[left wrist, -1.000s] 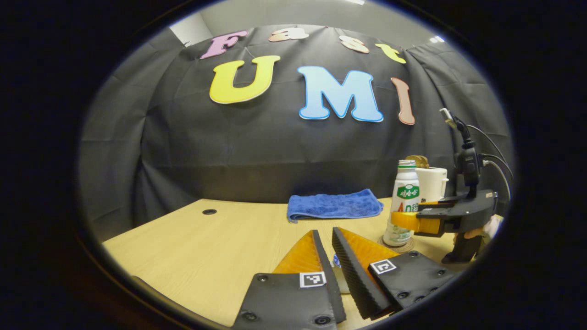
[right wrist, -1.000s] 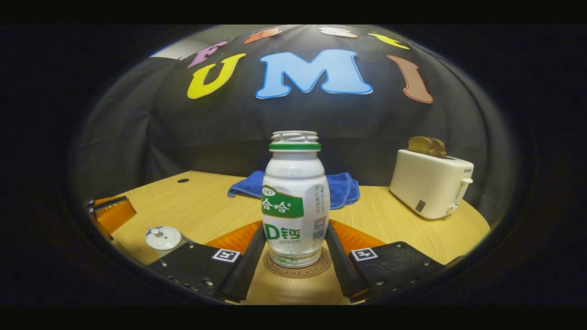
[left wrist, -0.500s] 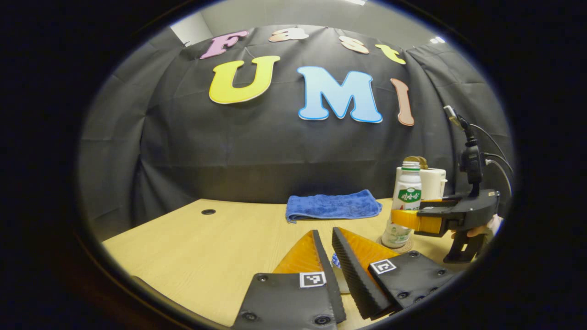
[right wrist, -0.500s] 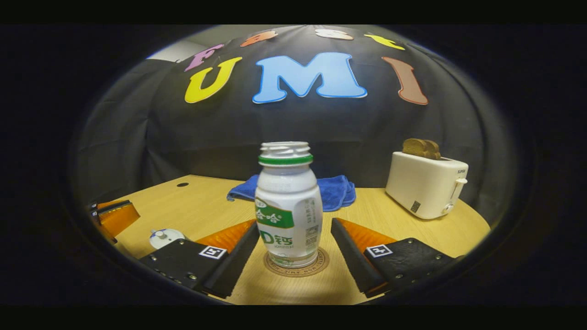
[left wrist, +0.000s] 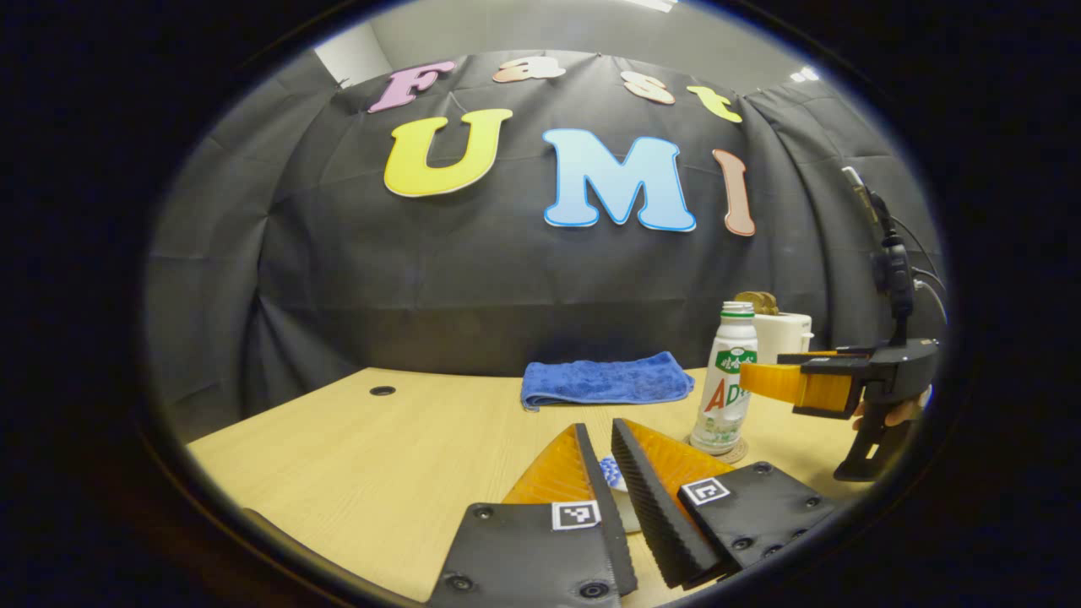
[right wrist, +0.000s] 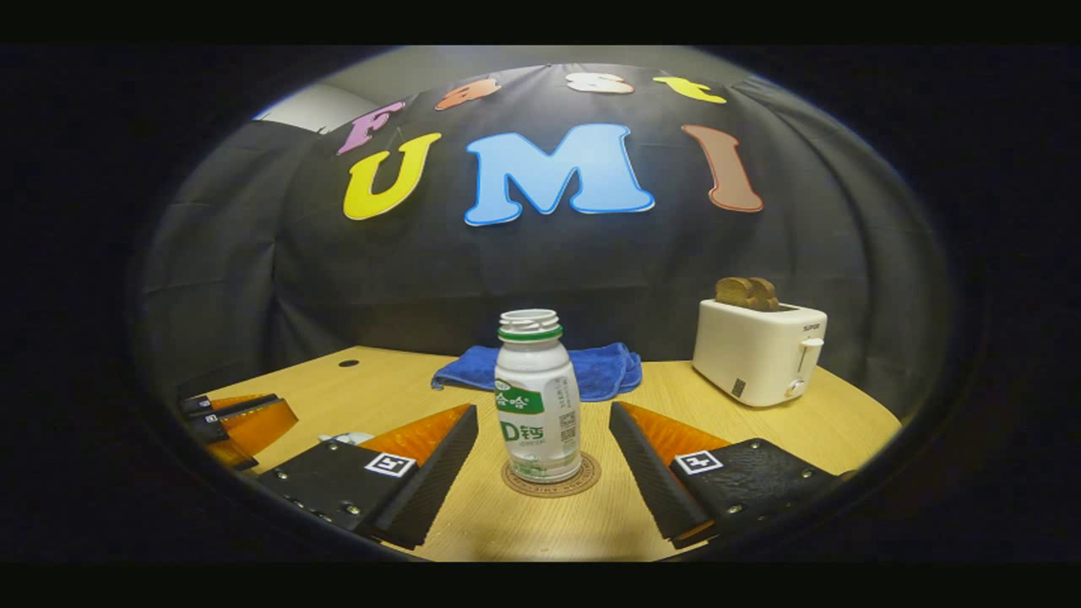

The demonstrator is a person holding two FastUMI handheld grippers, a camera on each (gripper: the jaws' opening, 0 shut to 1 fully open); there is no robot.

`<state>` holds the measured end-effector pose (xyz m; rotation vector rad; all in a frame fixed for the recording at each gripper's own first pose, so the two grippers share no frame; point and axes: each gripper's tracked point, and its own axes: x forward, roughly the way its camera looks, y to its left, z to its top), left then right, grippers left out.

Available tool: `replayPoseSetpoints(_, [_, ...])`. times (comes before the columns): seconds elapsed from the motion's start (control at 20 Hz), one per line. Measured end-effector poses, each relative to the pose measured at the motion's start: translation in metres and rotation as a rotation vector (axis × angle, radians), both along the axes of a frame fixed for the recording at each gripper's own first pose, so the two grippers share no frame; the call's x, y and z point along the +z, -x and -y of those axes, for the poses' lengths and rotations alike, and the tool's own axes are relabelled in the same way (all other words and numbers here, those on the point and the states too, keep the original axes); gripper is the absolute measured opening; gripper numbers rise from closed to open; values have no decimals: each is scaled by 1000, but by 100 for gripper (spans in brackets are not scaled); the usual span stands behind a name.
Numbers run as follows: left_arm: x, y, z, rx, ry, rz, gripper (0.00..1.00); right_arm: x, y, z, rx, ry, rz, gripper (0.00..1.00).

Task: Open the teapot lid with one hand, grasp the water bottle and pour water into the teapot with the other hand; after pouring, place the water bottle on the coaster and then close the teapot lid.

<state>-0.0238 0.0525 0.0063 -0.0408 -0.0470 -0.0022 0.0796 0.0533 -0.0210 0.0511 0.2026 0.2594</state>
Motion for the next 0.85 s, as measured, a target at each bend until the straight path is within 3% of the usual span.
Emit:
replayPoseSetpoints(0.45, [17, 58, 21, 8, -35, 69, 0, 15, 77, 11, -93, 17, 81, 96])
replayPoseSetpoints(0.5, [18, 64, 25, 6, -38, 77, 100, 17, 83, 16, -105, 24, 91, 96])
replayPoseSetpoints(0.55, [18, 69, 29, 6, -35, 83, 100, 18, 90, 16, -114, 27, 101, 96])
replayPoseSetpoints(0.6, [17, 75, 33, 4, -27, 85, 22, 20, 97, 16, -121, 30, 111, 96])
replayPoseSetpoints(0.85, [11, 88, 46, -22, 31, 93, 22, 27, 123, 14, -146, 48, 159, 96])
